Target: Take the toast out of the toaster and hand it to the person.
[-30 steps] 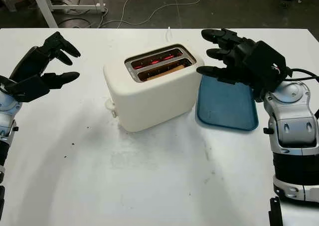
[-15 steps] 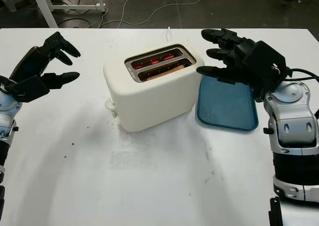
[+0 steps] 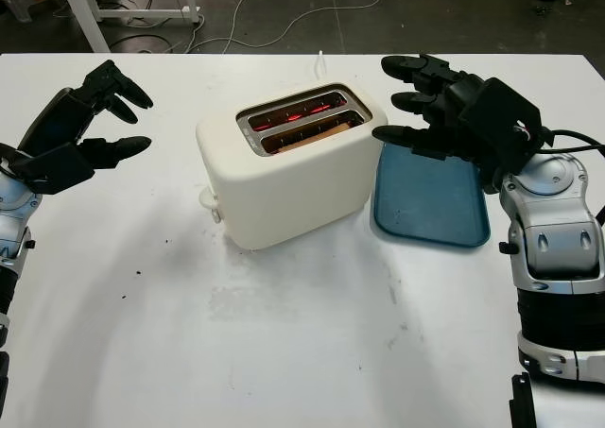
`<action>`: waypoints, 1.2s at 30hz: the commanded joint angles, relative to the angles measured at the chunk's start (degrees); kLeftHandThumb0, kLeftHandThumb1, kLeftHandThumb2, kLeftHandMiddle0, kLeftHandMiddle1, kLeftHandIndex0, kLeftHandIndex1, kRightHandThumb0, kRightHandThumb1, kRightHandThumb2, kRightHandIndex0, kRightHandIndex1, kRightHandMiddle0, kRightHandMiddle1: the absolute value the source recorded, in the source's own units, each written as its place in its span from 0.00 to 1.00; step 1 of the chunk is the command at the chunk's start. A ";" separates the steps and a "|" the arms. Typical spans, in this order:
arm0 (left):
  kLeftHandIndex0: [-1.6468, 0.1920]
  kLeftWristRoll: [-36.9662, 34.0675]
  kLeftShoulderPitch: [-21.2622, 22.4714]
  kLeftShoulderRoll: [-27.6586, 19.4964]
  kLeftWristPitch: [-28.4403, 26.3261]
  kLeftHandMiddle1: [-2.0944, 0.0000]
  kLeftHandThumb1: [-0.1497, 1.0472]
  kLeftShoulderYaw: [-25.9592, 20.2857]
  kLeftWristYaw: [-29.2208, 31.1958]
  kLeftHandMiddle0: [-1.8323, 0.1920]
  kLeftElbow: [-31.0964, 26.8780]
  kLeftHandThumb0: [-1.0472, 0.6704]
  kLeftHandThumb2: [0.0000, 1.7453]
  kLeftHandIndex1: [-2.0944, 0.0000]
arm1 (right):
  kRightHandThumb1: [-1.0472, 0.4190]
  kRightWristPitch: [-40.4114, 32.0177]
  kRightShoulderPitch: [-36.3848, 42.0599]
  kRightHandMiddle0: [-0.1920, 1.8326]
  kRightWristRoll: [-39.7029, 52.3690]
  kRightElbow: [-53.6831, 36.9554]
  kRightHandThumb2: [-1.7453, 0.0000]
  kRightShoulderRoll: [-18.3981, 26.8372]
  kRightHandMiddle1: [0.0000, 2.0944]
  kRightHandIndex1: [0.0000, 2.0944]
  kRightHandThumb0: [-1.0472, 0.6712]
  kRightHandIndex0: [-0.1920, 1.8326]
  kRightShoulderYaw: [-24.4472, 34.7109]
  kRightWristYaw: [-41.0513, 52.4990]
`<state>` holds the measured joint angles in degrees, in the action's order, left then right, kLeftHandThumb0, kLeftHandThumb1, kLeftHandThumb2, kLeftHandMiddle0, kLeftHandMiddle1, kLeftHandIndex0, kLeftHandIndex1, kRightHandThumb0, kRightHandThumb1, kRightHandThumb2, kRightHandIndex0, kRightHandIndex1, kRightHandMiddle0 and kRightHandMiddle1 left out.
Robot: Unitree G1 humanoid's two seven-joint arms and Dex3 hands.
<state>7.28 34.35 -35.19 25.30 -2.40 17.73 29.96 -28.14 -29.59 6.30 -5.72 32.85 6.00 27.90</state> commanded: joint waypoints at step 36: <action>0.90 0.08 0.34 -0.27 -0.13 0.17 0.89 -0.21 0.02 0.91 -0.81 0.00 0.19 0.24 | 0.15 0.87 -0.63 0.16 0.08 0.04 1.00 0.13 0.14 0.28 0.36 0.09 0.05 0.52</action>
<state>7.17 34.35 -35.19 25.28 -2.40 17.75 29.76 -28.72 -29.61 6.01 -5.92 32.77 5.91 28.09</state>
